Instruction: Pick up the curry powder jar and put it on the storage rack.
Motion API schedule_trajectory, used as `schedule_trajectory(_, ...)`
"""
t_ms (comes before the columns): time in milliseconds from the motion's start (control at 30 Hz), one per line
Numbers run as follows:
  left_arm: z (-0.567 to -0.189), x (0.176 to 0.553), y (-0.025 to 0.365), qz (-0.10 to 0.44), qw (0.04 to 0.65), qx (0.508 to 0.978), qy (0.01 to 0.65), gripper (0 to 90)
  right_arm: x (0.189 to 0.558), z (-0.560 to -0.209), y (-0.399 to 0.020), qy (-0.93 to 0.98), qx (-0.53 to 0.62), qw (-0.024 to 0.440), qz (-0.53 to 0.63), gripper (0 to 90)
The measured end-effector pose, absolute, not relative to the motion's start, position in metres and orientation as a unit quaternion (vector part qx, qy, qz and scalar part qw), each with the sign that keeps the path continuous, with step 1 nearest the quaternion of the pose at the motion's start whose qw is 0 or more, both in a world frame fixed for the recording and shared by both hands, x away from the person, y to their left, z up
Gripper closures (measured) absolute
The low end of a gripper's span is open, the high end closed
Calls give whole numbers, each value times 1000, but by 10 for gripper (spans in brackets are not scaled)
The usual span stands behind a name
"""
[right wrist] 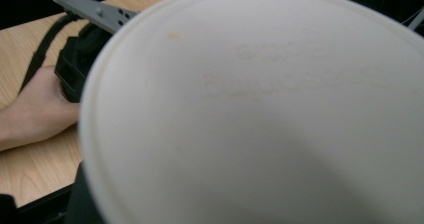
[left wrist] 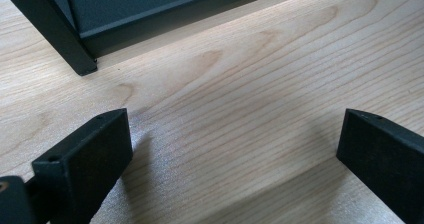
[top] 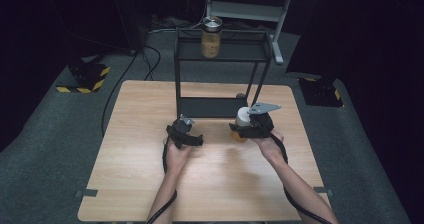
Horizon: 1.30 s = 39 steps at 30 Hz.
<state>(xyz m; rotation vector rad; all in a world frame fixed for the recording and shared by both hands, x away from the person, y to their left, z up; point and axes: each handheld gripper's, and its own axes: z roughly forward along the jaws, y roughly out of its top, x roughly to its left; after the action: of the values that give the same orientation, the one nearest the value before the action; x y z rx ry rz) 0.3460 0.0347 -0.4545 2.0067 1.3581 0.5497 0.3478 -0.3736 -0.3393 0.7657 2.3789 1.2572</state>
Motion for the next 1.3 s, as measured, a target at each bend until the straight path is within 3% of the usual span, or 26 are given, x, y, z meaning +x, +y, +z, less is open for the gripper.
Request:
schedule_trajectory(567, -455, 346, 35, 210, 323, 764, 518, 11, 362, -261, -397, 829, 252, 152, 475, 346)
schedule_trajectory(1300, -454, 346, 35, 210, 322, 765, 517, 11, 377, -177, -394, 827, 240, 174, 478, 349)
